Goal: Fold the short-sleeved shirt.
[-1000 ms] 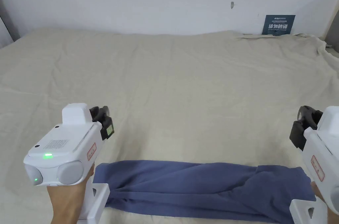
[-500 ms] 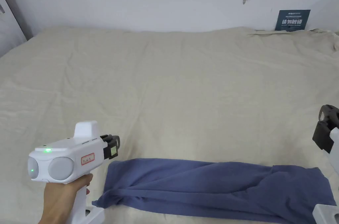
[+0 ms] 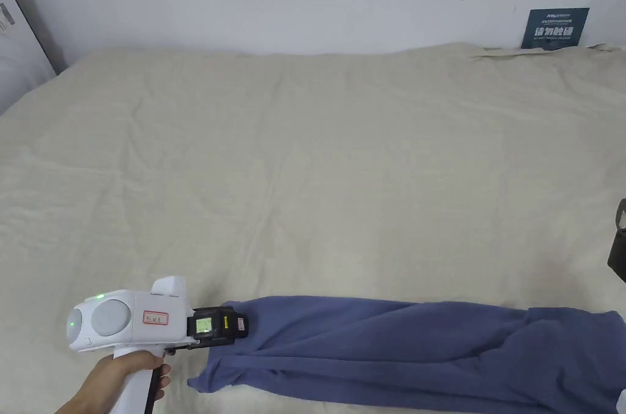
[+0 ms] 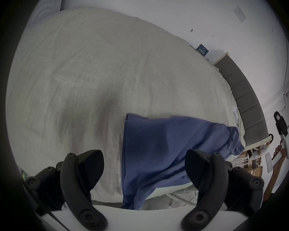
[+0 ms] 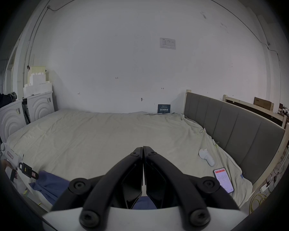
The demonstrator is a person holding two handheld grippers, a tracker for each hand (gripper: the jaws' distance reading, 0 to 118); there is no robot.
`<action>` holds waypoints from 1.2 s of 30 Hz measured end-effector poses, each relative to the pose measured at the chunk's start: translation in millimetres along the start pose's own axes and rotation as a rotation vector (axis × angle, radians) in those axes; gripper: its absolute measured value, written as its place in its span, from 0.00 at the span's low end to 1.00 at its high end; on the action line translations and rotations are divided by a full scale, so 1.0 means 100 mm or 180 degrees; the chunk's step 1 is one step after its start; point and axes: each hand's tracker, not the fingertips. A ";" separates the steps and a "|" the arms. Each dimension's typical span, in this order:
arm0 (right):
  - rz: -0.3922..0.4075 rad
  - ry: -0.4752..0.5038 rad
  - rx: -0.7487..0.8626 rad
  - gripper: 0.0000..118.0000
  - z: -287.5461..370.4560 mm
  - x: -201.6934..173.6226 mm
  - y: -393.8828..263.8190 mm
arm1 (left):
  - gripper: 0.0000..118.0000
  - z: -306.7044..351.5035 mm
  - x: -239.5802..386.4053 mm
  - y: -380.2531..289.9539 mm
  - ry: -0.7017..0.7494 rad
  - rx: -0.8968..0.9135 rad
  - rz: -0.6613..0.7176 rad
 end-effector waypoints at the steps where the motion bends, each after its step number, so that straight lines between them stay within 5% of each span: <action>1: 0.0004 0.0003 -0.0005 0.00 -0.01 -0.01 0.00 | 0.87 -0.02 0.01 -0.01 -0.0033 -0.0018 -0.0009; 6: 0.0003 0.0007 -0.0050 0.00 -0.02 -0.01 -0.02 | 0.66 -0.20 0.11 -0.02 -0.0111 -0.0135 -0.0160; 13: -0.0014 -0.0003 -0.0087 0.00 0.00 0.04 -0.05 | 0.59 -0.26 0.15 -0.03 -0.0042 -0.0147 -0.0208; 14: -0.0029 -0.0011 -0.0085 0.00 0.00 0.05 -0.05 | 0.51 -0.25 0.15 -0.03 -0.0010 -0.0139 -0.0208; 16: -0.0042 -0.0021 -0.0097 0.00 -0.01 0.06 -0.05 | 0.17 -0.25 0.13 -0.02 -0.0062 -0.0051 -0.0106; 18: -0.0045 -0.0029 -0.0102 0.00 -0.01 0.08 -0.06 | 0.09 -0.30 0.18 -0.04 -0.0298 -0.0067 0.0071; 21: -0.0072 -0.0018 -0.0114 0.00 -0.02 0.09 -0.06 | 0.04 -0.27 0.31 -0.03 0.0026 -0.0026 -0.0309; 29: -0.0097 0.0016 -0.0079 0.00 -0.04 0.11 0.00 | 0.03 0.36 0.31 0.32 0.0102 0.0161 -0.0259; 36: -0.0139 0.0056 -0.0045 0.00 -0.04 0.12 0.02 | 0.03 0.87 0.12 0.46 0.0691 0.0290 -0.0028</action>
